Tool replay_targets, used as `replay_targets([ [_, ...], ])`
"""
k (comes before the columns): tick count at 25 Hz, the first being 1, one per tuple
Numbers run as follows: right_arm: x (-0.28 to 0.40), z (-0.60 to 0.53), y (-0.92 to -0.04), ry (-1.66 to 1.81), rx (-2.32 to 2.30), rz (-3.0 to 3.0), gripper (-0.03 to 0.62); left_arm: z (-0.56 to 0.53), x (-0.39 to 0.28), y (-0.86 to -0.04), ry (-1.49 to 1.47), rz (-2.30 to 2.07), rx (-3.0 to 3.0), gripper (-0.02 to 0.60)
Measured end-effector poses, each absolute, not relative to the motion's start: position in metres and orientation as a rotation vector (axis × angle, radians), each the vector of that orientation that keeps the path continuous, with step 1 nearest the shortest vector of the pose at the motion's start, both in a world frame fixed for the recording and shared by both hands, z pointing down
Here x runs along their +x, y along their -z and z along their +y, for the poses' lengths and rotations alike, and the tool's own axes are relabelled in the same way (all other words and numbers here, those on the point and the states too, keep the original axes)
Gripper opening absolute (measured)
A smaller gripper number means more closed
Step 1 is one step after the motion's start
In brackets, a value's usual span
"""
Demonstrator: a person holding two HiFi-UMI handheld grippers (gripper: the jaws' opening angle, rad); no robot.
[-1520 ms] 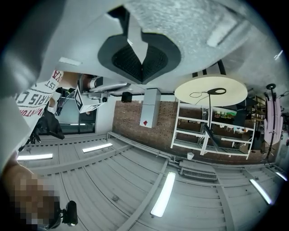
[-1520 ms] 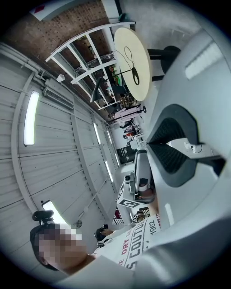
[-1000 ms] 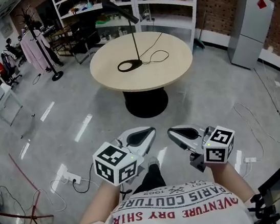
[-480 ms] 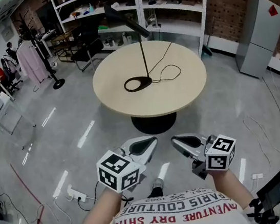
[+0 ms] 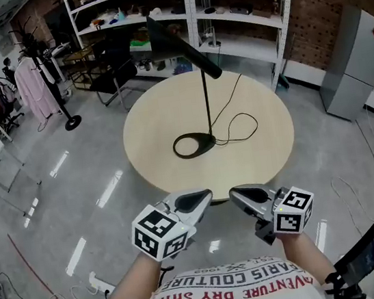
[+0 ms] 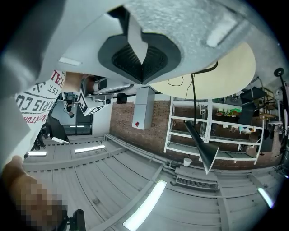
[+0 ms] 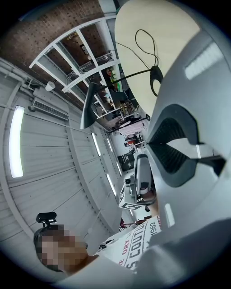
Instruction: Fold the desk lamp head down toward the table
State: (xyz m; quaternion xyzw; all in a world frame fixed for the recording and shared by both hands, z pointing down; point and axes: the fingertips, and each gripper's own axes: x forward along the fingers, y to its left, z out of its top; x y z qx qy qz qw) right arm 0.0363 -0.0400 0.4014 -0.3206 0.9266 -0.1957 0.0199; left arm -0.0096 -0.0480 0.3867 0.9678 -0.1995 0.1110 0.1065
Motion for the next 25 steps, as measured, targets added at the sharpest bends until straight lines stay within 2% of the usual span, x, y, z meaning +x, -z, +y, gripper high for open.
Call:
replay_targets([
  [8, 0.038, -0.086, -0.410, 0.595, -1.041, 2.875, 0.003, -0.105, -0.030, -0.390, -0.295, -0.635, 2.821, 0.002],
  [20, 0.057, -0.136, -0.418, 0.574, -1.076, 2.883, 0.003, -0.160, -0.022, -0.394, -0.282, -0.668, 2.807, 0.002],
  [25, 0.088, -0.191, -0.433, 0.599, -1.120, 2.890, 0.003, -0.211, -0.007, -0.397, -0.274, -0.717, 2.775, 0.002],
])
